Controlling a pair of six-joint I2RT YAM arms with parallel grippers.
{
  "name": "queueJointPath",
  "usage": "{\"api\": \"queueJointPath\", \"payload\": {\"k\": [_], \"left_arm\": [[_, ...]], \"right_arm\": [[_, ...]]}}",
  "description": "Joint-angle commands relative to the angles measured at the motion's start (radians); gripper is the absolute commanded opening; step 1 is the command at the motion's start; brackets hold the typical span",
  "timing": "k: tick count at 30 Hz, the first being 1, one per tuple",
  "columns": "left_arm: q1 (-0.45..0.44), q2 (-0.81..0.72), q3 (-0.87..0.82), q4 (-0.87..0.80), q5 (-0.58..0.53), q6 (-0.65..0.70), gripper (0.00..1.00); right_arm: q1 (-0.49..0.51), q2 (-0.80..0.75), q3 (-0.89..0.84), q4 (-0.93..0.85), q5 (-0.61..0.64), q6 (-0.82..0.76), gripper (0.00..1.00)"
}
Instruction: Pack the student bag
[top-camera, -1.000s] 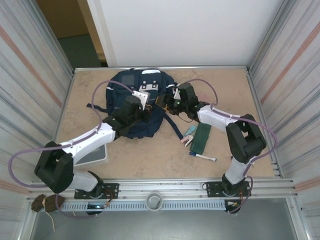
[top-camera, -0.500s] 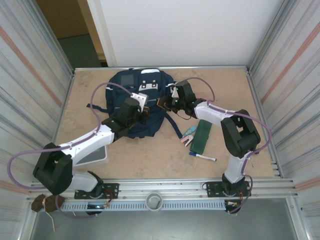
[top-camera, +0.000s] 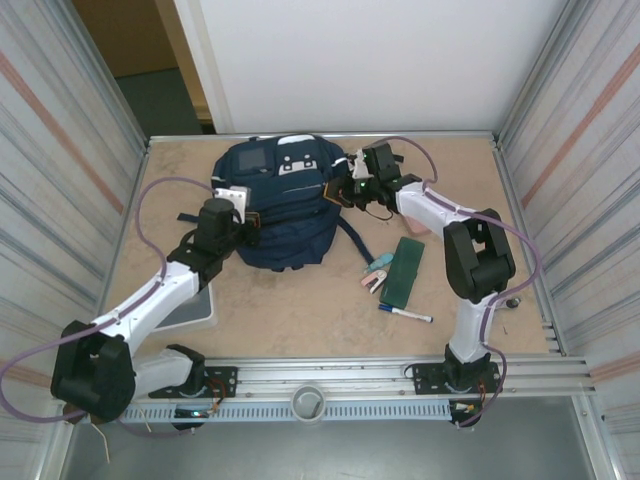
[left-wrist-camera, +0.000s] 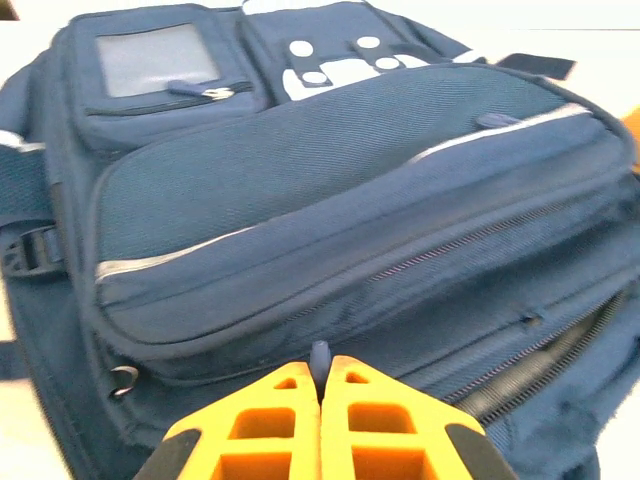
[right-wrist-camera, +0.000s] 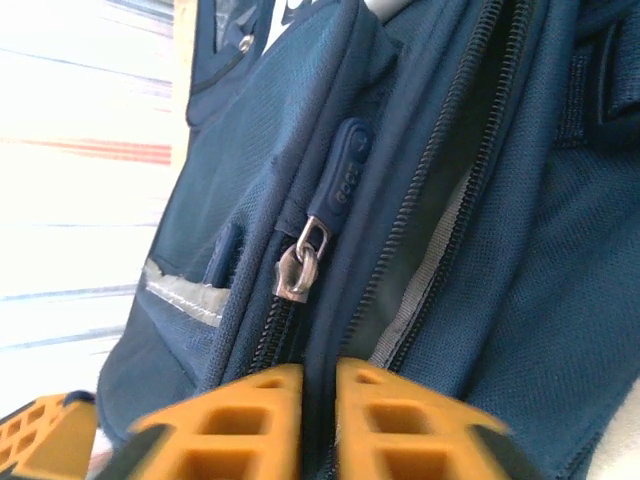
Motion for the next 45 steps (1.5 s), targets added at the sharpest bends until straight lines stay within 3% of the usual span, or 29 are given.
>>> {"api": "queueJointPath", "payload": {"k": [1,8,17,23,27,33,38,45], "left_arm": [[-0.057,-0.038,0.058,0.074,0.060,-0.039,0.00],[-0.141,-0.002,0.116,0.093,0.045,-0.019,0.00],[-0.176,0.028,0.111,0.092,0.038,-0.005,0.00],[-0.191,0.039,0.100,0.092,0.044,0.007,0.00],[-0.195,0.041,0.086,0.089,0.038,0.015,0.00],[-0.192,0.019,0.056,0.078,-0.035,0.041,0.00],[-0.142,-0.031,0.015,0.055,-0.051,0.047,0.00],[0.023,-0.130,-0.072,0.037,-0.018,0.004,0.00]], "right_arm": [[-0.033,-0.053,0.010,-0.090,0.031,-0.078,0.32],[0.002,-0.236,-0.221,0.029,0.069,0.023,0.73],[0.115,-0.196,-0.225,0.084,0.177,0.059,0.77],[0.146,-0.127,-0.156,0.009,0.248,-0.012,0.67],[0.145,-0.123,-0.141,-0.023,0.296,-0.052,0.37],[0.104,-0.148,-0.150,-0.038,0.322,-0.078,0.02],[0.050,-0.169,-0.167,-0.044,0.342,-0.095,0.00],[-0.011,-0.165,-0.151,-0.072,0.345,-0.146,0.00]]}}
